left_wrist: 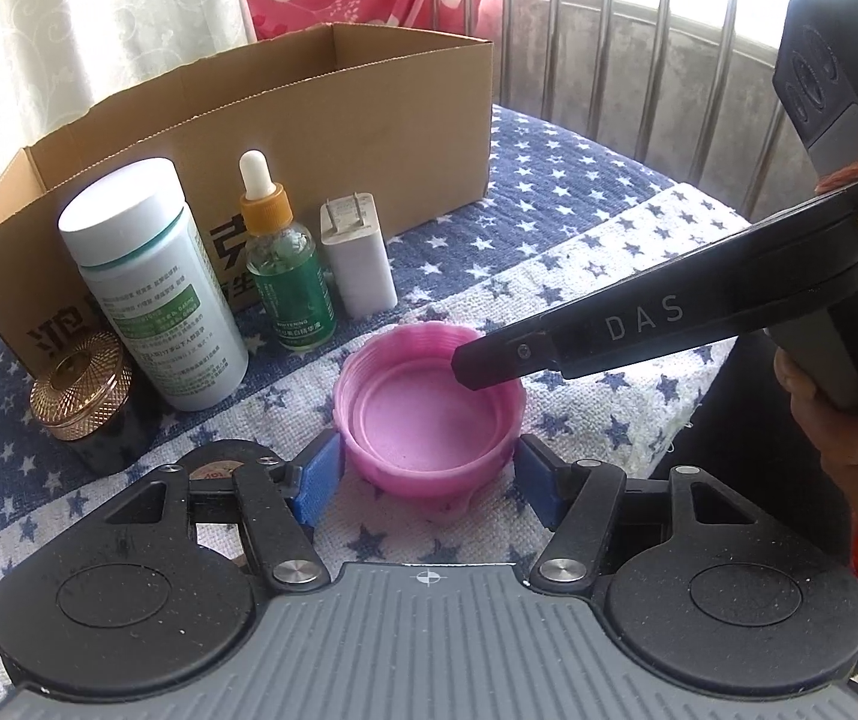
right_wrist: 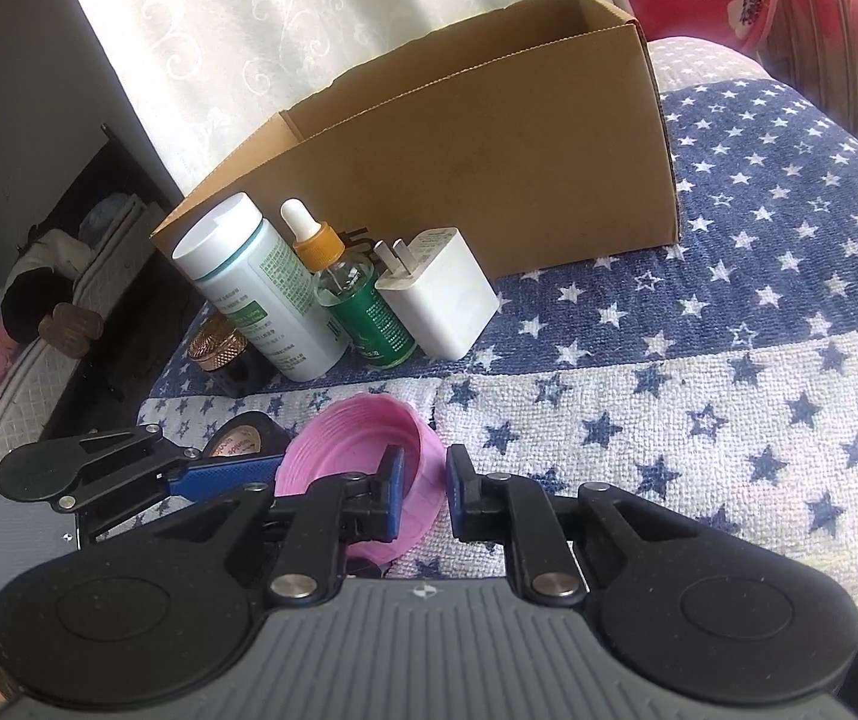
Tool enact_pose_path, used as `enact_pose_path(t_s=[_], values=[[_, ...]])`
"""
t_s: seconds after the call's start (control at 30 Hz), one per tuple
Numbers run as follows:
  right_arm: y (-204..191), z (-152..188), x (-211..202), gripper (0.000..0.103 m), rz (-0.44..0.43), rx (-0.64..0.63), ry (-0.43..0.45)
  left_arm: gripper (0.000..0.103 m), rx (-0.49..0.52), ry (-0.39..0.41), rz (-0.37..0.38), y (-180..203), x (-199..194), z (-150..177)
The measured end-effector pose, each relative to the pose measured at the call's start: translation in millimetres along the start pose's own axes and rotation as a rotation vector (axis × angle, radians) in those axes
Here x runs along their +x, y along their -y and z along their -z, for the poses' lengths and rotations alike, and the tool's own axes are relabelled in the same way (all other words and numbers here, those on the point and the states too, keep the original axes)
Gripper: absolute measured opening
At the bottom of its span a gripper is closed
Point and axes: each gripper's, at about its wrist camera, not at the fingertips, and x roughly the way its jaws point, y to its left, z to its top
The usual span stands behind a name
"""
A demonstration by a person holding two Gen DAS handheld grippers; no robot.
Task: Organize rigid objects
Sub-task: 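Grasp the rim of the pink bowl with the right gripper, then lift the pink bowl into the box and release it with the right gripper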
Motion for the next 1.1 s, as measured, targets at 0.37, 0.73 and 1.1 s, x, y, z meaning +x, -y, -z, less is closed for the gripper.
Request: enact_pose_path(t_s=[0.37,0.73,1.1], values=[[-12.1,1.2,-18.8,0.016,0.008,-0.016,0.056,0.062,0.023,0.056,-0.024,5.9,-21.4,-3.1],[-97.7,-77.6,-66.0,0.016,0.011,-0.315,0.278,0.062,0.064,0.328,-0.208,-25.1,-96.2,-58.3],[-94.0,-213.8,58.3,0.016,-0.127,-0.222,-0.068,0.062,-0.065,0.105,-0.185,-132.9,-47.8,-124.4]])
